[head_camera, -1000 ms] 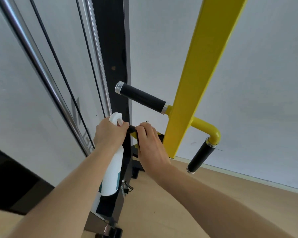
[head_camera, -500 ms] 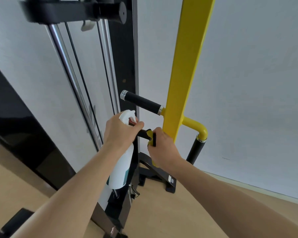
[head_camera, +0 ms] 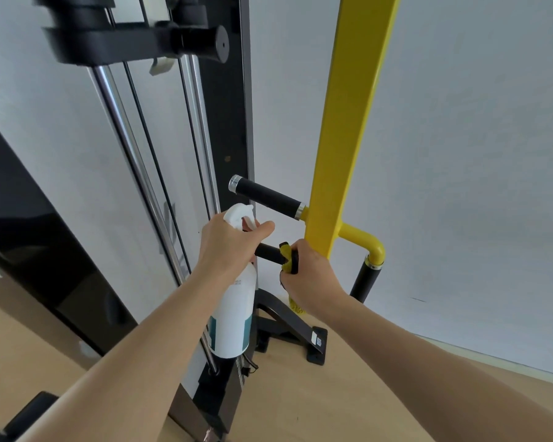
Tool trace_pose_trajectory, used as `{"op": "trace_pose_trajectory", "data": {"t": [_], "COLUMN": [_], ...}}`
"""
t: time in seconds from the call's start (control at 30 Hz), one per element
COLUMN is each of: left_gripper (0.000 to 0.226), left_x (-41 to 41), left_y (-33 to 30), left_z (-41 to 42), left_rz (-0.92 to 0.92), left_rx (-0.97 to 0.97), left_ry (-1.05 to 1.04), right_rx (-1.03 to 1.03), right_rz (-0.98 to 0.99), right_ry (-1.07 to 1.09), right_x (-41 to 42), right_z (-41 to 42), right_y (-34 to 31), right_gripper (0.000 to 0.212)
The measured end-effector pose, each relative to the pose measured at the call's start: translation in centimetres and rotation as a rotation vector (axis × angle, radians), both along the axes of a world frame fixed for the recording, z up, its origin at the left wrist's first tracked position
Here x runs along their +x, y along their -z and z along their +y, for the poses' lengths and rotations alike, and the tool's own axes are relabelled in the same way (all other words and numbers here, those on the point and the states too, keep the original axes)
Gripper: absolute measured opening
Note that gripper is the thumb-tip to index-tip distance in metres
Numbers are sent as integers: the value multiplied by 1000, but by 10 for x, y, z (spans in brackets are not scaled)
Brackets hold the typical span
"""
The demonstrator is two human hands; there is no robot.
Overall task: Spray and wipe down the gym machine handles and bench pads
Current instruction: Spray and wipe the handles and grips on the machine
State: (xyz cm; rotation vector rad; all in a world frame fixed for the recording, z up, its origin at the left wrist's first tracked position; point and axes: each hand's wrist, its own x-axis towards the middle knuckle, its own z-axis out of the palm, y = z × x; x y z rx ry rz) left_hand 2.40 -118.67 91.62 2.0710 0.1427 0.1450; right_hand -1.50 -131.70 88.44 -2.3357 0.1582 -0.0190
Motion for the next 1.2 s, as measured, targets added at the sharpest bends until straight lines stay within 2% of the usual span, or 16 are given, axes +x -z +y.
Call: {"op": "trace_pose_trajectory", "data": {"t": [0.2, 0.4, 0.63, 0.73, 0.8, 0.93, 1.0, 1.07, 1.13, 1.2], "left_gripper": [45, 48, 32, 37, 40, 42, 39, 39, 37, 36], "left_x": [7, 11, 20, 31, 39, 54, 61, 69, 76, 83], "left_y": [-2, -6, -13, -16, -19, -25, -29, -33, -34, -33], "left_z": [17, 26, 31, 33, 32, 28, 25, 24, 25, 25], "left_rz": [45, 41, 12, 8, 22, 87, 105, 103, 96, 92], "left_rx": [-51, -75, -238, -316, -344, -360, -344, -322, -286, -268], "left_ry": [-104, -145, -213, -262, -285, -282, -278, -287, -283, -260], "right_rx": [1, 28, -166, -259, -375, -699, -761, -655, -456, -364], "right_rz": [6, -1, -298, -414, -422, -354, -296, -107, 102, 145], "right_ry": [-34, -79, -72, -7, 41, 125, 76, -111, -294, -344], "right_x": [5, 11, 32, 54, 72, 97, 106, 114, 119, 119], "right_z": [7, 20, 35, 46, 49, 42, 41, 44, 47, 47], "right_y": [-14, -39, -96, -112, -114, -119, -117, -109, -99, -96], "right_gripper": [20, 22, 20, 35, 43, 43, 40, 33, 30, 25]}}
